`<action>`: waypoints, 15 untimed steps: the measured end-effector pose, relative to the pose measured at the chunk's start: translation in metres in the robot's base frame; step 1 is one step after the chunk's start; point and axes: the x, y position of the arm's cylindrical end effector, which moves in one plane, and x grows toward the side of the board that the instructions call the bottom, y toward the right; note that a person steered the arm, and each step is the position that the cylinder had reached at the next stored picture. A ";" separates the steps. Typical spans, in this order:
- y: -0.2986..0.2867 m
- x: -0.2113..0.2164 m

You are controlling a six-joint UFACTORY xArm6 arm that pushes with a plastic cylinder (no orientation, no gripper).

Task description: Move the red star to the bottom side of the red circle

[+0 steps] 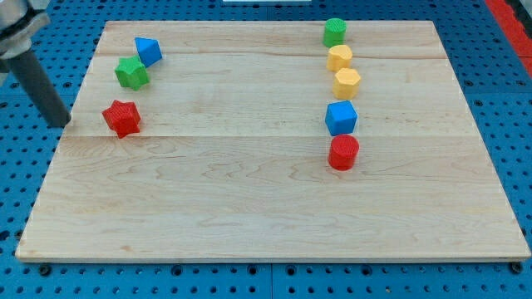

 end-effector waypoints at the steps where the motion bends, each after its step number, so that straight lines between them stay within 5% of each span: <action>1: 0.073 -0.003; 3: 0.206 -0.009; 5: 0.181 -0.026; 8: 0.187 0.044; 11: 0.098 0.043; 13: 0.223 0.090; 15: 0.295 0.083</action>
